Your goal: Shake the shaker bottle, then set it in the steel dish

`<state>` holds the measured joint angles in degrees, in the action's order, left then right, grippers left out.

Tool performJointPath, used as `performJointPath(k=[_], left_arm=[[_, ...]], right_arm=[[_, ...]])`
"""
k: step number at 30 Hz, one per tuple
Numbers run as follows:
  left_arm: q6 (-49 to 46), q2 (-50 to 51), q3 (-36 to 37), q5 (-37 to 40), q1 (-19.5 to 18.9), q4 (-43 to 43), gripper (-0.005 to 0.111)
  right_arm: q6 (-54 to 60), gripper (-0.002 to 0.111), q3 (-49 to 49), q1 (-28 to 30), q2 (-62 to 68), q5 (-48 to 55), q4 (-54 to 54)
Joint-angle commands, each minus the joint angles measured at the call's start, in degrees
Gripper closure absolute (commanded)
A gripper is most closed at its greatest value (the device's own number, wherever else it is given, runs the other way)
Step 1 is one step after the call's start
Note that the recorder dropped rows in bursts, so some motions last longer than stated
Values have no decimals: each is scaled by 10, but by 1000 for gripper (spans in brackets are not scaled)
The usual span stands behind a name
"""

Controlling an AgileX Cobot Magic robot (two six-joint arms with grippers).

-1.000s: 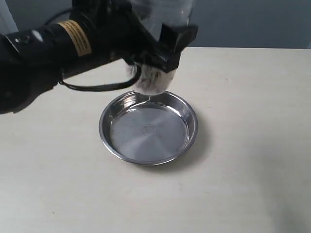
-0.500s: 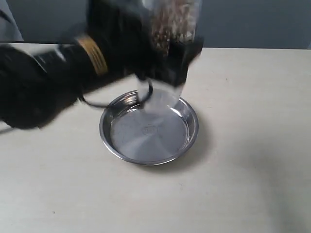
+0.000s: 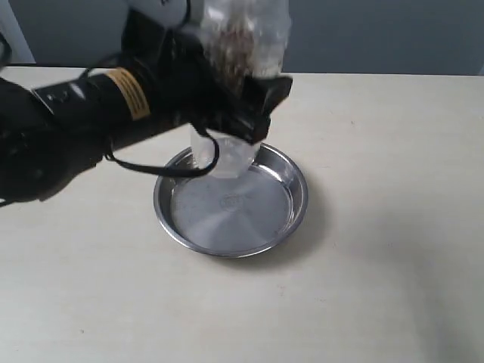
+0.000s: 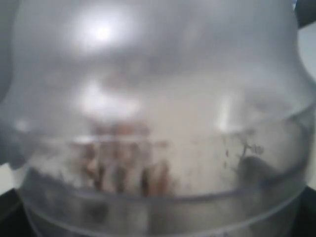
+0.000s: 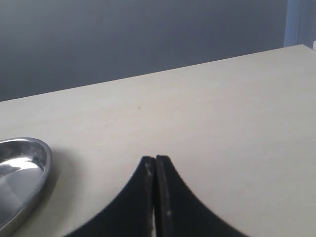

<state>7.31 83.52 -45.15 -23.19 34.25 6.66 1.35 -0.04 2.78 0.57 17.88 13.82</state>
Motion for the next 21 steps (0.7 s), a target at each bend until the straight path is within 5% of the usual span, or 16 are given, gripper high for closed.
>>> performJointPath(k=[1, 7, 11, 15, 19, 21], left_arm=[[28, 24, 6, 5, 3, -21, 106], [39, -37, -39, -74, 0, 93, 106], [9, -28, -49, 69, 0, 13, 106], [60, 56, 15, 39, 8, -10, 106], [39, -29, -37, -17, 11, 95, 106], [26, -48, -56, 4, -2, 50, 106]], right_arm=[[1, 109, 0, -2, -3, -4, -2], [1, 109, 0, -2, -3, -4, -2], [1, 109, 0, -2, -3, -4, -2], [1, 109, 0, -2, -3, -4, -2], [1, 109, 0, -2, -3, -4, -2], [1, 109, 0, -2, -3, -4, -2]])
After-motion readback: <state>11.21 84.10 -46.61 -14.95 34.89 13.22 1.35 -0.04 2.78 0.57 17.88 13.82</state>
